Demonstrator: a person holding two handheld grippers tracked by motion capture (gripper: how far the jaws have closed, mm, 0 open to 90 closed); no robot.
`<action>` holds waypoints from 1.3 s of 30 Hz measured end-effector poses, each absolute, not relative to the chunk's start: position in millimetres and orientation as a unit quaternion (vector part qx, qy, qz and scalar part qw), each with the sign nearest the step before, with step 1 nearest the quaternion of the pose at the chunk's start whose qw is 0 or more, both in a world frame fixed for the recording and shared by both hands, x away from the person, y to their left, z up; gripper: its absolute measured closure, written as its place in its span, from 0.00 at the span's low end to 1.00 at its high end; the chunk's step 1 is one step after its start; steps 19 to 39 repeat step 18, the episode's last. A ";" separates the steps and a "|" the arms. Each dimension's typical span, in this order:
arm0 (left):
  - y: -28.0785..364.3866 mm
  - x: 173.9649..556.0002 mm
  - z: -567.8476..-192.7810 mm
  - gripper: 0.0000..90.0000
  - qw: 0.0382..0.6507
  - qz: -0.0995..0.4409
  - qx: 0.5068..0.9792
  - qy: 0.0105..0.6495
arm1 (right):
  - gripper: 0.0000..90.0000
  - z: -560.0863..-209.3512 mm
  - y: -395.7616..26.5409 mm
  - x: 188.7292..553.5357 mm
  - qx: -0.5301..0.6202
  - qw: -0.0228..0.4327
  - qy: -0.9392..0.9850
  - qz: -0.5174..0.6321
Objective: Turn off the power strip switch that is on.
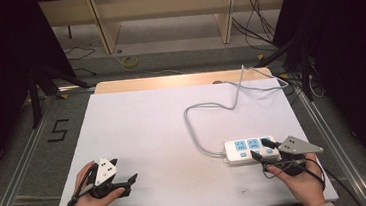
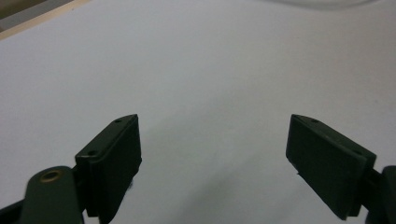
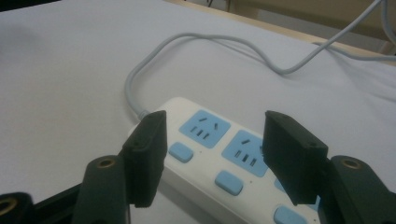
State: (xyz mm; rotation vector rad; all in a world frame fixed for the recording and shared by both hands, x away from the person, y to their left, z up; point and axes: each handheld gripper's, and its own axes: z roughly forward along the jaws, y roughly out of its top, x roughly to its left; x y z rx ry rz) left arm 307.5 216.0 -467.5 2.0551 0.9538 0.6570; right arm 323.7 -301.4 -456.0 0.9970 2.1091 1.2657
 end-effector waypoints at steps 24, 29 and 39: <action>214.4 308.1 -468.3 0.20 0.380 0.251 0.810 0.369 | 0.41 -461.9 -296.6 321.3 0.364 0.237 0.769 0.469; 214.4 308.1 -468.3 0.20 0.380 0.251 0.810 0.369 | 0.41 -461.9 -296.6 321.3 0.364 0.237 0.769 0.469; 214.4 308.1 -468.3 0.20 0.380 0.251 0.810 0.369 | 0.41 -461.9 -296.6 321.3 0.364 0.237 0.769 0.469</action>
